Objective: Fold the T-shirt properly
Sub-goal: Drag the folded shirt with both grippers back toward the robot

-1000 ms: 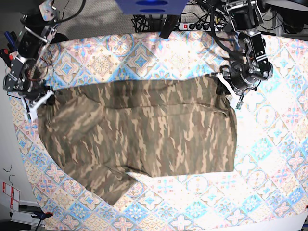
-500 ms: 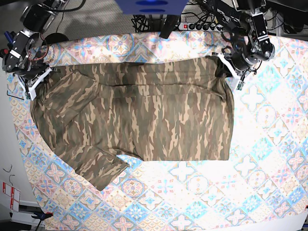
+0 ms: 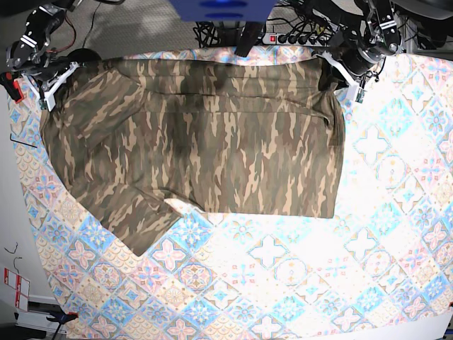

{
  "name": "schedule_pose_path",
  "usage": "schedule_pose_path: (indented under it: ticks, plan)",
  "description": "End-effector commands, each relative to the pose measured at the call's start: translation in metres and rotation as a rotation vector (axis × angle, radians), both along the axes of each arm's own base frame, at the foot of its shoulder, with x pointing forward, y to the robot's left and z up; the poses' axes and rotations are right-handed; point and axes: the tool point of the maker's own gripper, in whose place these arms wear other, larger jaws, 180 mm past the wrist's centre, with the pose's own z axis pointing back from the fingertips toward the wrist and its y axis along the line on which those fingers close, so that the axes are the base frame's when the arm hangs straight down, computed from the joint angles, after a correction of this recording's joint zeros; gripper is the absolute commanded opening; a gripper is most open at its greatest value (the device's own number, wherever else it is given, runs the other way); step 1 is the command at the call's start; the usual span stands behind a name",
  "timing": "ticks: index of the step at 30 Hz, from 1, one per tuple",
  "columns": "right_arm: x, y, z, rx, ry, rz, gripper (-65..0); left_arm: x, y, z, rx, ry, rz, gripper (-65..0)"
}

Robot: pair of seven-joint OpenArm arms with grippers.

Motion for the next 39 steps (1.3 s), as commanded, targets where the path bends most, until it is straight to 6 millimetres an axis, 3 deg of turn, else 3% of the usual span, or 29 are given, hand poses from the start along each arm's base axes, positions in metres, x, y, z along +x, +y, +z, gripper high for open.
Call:
schedule_pose_path:
  ticks: [1, 8, 11, 21, 23, 25, 28, 31, 39]
  plan:
    - [-0.003, -0.018, 0.010, -0.070, 0.017, -0.004, -62.4, -0.040, 0.018, -0.024, 0.124, 0.188, -0.050, -65.0]
    - [-0.014, -0.015, 0.007, -0.064, 0.031, -0.005, -62.4, -0.041, 0.039, -0.020, 0.150, 0.181, 0.011, -65.0]
    - [-0.015, -0.006, 0.003, -0.046, 0.011, -0.008, -62.4, -0.035, 0.039, -0.016, 0.142, 0.140, 0.025, -65.0]
    - [-0.013, -0.003, 0.002, -0.040, 0.008, -0.007, -61.7, -0.041, 0.042, -0.017, 0.146, 0.150, 0.034, -64.4]
    - [-0.011, -0.005, 0.002, -0.042, 0.007, -0.006, -58.2, -0.041, 0.042, -0.017, 0.145, 0.148, 0.033, -56.4]
    - [-0.003, -0.006, 0.005, -0.043, -0.014, -0.009, -51.1, -0.040, 0.042, -0.016, 0.144, 0.142, 0.036, -43.3]
    - [0.001, -0.006, 0.007, -0.049, -0.025, -0.006, -42.0, -0.039, 0.042, -0.016, 0.144, 0.140, 0.038, -30.6]
    - [0.003, -0.008, 0.009, -0.054, -0.029, 0.001, -38.2, -0.038, 0.044, -0.015, 0.147, 0.138, 0.037, -31.4]
    - [0.031, -0.025, 0.026, -0.097, -0.079, 0.017, -38.0, -0.025, 0.045, -0.012, 0.150, 0.112, 0.038, -32.8]
